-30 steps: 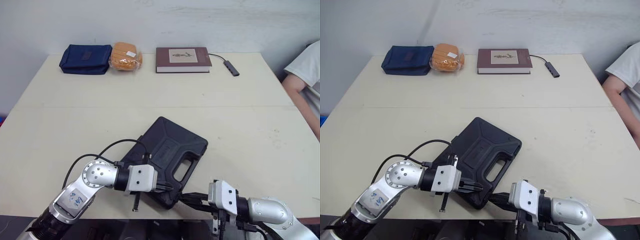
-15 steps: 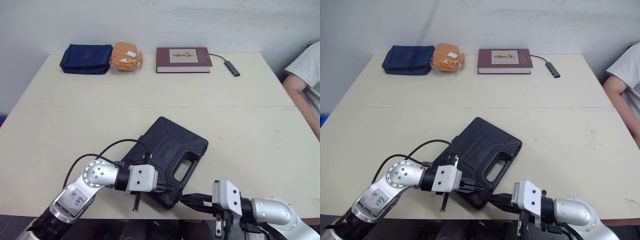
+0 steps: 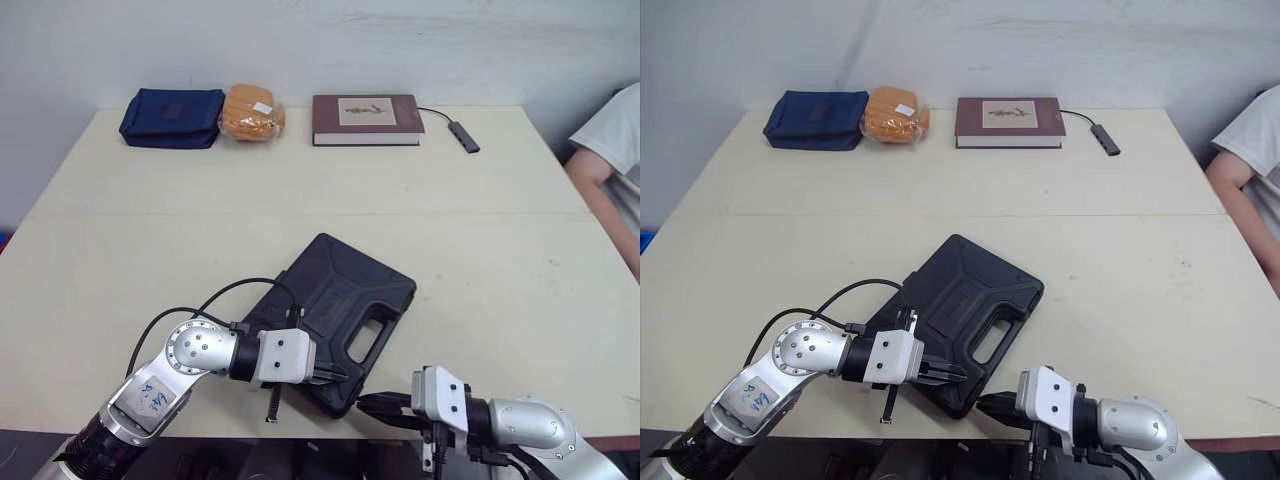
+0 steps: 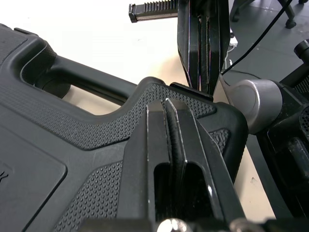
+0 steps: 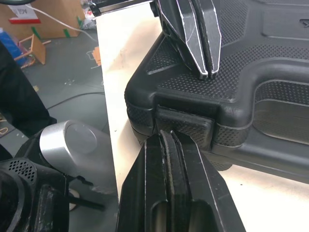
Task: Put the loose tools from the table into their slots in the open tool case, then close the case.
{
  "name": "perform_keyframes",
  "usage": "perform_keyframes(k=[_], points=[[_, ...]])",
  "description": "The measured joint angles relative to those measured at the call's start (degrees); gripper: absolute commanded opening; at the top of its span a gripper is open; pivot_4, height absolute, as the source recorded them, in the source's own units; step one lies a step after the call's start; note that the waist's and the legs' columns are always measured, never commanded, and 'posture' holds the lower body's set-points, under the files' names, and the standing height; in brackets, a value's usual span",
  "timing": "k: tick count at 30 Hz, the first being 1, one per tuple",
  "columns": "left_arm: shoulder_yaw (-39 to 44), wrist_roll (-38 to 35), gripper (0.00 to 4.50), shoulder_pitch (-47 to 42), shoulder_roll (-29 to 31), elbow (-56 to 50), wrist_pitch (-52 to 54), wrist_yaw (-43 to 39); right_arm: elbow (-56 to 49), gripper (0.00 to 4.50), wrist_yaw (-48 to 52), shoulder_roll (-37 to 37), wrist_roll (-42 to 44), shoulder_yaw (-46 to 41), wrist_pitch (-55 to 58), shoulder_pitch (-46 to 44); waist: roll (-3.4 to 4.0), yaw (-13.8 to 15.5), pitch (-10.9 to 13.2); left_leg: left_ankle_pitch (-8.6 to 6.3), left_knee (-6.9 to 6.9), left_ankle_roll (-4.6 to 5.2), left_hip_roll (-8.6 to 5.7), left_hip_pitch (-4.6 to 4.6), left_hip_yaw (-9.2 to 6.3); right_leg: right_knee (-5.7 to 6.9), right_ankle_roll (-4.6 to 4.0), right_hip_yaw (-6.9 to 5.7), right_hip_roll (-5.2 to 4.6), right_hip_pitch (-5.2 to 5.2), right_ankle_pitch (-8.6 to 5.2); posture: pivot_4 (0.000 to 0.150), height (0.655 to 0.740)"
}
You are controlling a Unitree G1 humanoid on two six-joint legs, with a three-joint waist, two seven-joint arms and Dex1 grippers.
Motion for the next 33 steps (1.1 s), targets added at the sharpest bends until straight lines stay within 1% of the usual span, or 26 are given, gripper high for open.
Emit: perform_keyframes(k=[13, 23, 28, 31, 33], points=[[-0.03, 0.0, 0.04, 0.01, 0.01, -0.02, 0.12, -0.02, 0.08, 0.0, 1.34, 0.37, 0.07, 0.1, 0.83, -1.92, 0.02, -0.09, 0.0, 0.0, -0.07, -0.03, 0.02, 0.02, -0.01, 0.0, -0.04, -0.01, 0.01, -0.03, -0.02, 0.15, 0.74], [0.57, -0.87, 0.04, 0.85, 0.0, 0.0, 0.56, 0.51, -0.42, 0.0, 1.5, 0.46, 1.22, 0.28, 4.52, -3.82, 0.07, -0.21, -0.03, 0.02, -0.13, -0.07, 0.08, 0.05, -0.02, 0.02, -0.14, -0.01, 0.05, -0.05, -0.03, 0.15, 0.74], [3.45, -2.9, 0.04, 1.77, -0.29, 2.23, -1.8, -0.94, -5.35, 0.0, 1.88, -2.11, 6.03, -5.64, 5.64, -1.79, 0.22, -0.05, 0.1, 0.02, -0.15, -0.09, 0.08, -0.02, -0.01, 0.02, -0.16, -0.03, 0.05, -0.12, -0.04, 0.15, 0.74], [7.85, -4.6, 0.04, 2.6, -1.5, 5.49, -6.2, -1.61, -6.54, 0.0, 4.03, -5.9, 8.76, -12.02, 5.63, 1.79, 0.21, 0.18, 0.36, 0.03, -0.1, -0.06, 0.07, -0.18, -0.03, 0.01, -0.14, -0.08, 0.05, -0.22, -0.03, 0.15, 0.74], [9.91, -5.49, 0.04, 2.95, -2.52, 6.95, -8.92, -1.77, -6.51, 0.0, 5.15, -6.75, 9.96, -15.06, 5.34, 2.57, 0.15, 0.28, 0.71, 0.05, -0.03, -0.05, 0.07, -0.24, -0.06, 0.02, -0.11, -0.11, 0.04, -0.23, 0.0, 0.15, 0.74]])
